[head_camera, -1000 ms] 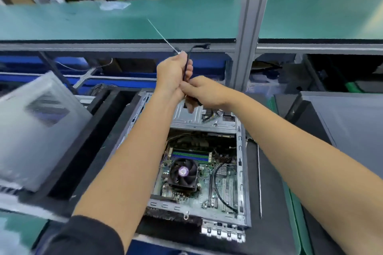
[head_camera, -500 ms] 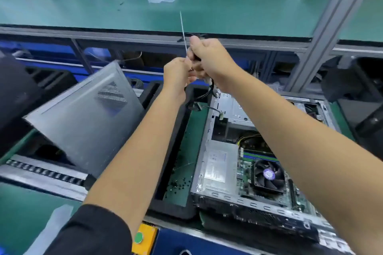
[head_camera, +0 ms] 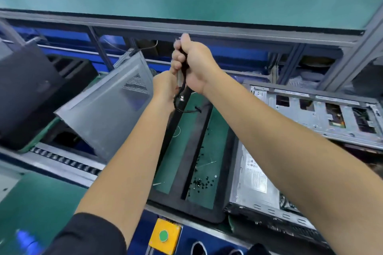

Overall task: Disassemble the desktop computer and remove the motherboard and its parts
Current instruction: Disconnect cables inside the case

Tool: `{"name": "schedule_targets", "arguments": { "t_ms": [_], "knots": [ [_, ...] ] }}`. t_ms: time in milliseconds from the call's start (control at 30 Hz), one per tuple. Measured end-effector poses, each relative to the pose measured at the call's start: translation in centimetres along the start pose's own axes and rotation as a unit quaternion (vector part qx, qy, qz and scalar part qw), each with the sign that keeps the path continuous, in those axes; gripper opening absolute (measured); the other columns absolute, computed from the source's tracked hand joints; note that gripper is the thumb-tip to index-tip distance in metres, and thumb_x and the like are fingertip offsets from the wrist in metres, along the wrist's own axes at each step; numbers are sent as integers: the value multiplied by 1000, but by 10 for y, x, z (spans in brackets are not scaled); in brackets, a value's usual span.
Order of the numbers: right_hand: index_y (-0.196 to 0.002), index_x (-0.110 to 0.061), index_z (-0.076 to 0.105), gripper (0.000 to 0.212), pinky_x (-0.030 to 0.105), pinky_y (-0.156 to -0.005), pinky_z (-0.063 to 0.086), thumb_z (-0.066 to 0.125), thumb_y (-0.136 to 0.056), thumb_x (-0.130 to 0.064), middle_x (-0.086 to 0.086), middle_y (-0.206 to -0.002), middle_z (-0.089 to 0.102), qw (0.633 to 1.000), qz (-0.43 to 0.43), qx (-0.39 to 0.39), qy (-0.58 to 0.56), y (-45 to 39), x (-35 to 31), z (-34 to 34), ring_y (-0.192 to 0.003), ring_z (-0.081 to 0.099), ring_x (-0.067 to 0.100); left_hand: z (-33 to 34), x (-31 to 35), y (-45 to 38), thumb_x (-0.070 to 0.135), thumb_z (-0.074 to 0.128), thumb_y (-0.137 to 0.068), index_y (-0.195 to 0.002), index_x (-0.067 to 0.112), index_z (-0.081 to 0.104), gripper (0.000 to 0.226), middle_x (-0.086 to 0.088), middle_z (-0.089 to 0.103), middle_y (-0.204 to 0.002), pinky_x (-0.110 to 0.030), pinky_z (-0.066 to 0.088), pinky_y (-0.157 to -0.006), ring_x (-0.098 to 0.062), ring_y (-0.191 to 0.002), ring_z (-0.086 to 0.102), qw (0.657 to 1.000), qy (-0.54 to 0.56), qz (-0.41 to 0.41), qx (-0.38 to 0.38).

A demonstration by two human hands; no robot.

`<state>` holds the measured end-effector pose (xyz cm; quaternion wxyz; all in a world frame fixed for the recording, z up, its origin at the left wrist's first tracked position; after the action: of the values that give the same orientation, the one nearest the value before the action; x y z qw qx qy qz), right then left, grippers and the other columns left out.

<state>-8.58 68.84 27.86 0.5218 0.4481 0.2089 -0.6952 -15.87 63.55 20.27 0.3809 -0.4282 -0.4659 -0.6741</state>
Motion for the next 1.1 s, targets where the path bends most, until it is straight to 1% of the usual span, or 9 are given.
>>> {"name": "schedule_targets", "arguments": {
  "t_ms": [67,167,267,400,567,700,900,967,1100],
  "knots": [
    [-73,-15,39,39,26,-52,26,28,-108,-29,-4,-50,28,1000,-9,-19,-4,-3,-6,15,-46,26,13,-4,-1,-4,4,38,-93,-64,14,48,32,0,52,-46,-22,33,-42,-11,-37,47,1000,9,6,-15],
    [-73,-15,38,41,25,-51,25,26,-108,-30,-7,-45,28,997,-28,-66,-11,-7,-15,32,-41,27,10,-8,0,-6,14,32,-100,-81,14,55,30,-3,61,-66,-18,45,-45,-8,-42,59,997,52,14,-59],
    [-73,-14,39,41,25,-48,26,25,-108,-31,-8,-44,27,995,-42,-87,-19,-13,-19,37,-38,26,10,-10,3,-9,15,30,-102,-82,12,55,32,1,59,-56,-17,45,-44,-8,-41,57,994,72,15,-78],
    [-72,-16,41,39,25,-45,26,29,-107,-29,-9,-41,30,998,-32,5,61,-26,-6,11,-37,26,10,-9,-3,-11,5,43,-94,-70,8,55,27,-4,58,-53,-17,39,-40,-10,-39,53,997,23,-17,-65],
    [-75,-12,45,37,25,-45,33,32,-106,-28,-1,-50,39,980,49,120,151,-35,34,-50,-44,34,15,-7,-47,-8,16,50,-97,-81,8,61,20,-1,64,-57,-20,46,-48,-12,-48,58,990,-71,-62,-103],
    [-69,-10,47,40,29,-51,39,32,-104,-21,6,-54,49,952,128,173,219,-32,68,-86,-46,44,19,-1,-75,-7,19,50,-97,-75,12,62,26,3,58,-53,-22,44,-50,-14,-51,59,980,-120,-99,-124],
    [-66,-5,46,34,27,-49,40,31,-96,-4,10,-60,46,927,201,210,238,-25,91,-110,-48,40,20,3,-99,-10,18,50,-95,-81,9,61,20,-3,61,-67,-22,44,-52,-15,-54,57,964,-214,-119,-106],
    [-72,-4,47,29,31,-59,42,33,-97,-4,10,-68,47,912,216,214,274,-24,94,-118,-54,42,20,1,-102,-11,14,55,-93,-75,8,59,20,-4,55,-63,-20,40,-49,-13,-49,48,961,-231,-116,-101],
    [-74,-7,42,19,29,-56,35,40,-93,-6,8,-66,39,839,234,178,457,-15,93,-128,-53,32,21,-10,-104,-18,12,66,-84,-75,1,66,14,-5,55,-60,-24,40,-49,-16,-49,44,948,-299,-75,-79]
  ]
}}
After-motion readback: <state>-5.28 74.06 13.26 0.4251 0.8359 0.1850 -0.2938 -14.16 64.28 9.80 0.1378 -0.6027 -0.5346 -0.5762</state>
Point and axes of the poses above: each hand's wrist, its own y-axis away from the middle knuckle, its own z-axis out of the palm, x = y × z, the point moved 1 cm from there along -y, towards the middle knuckle
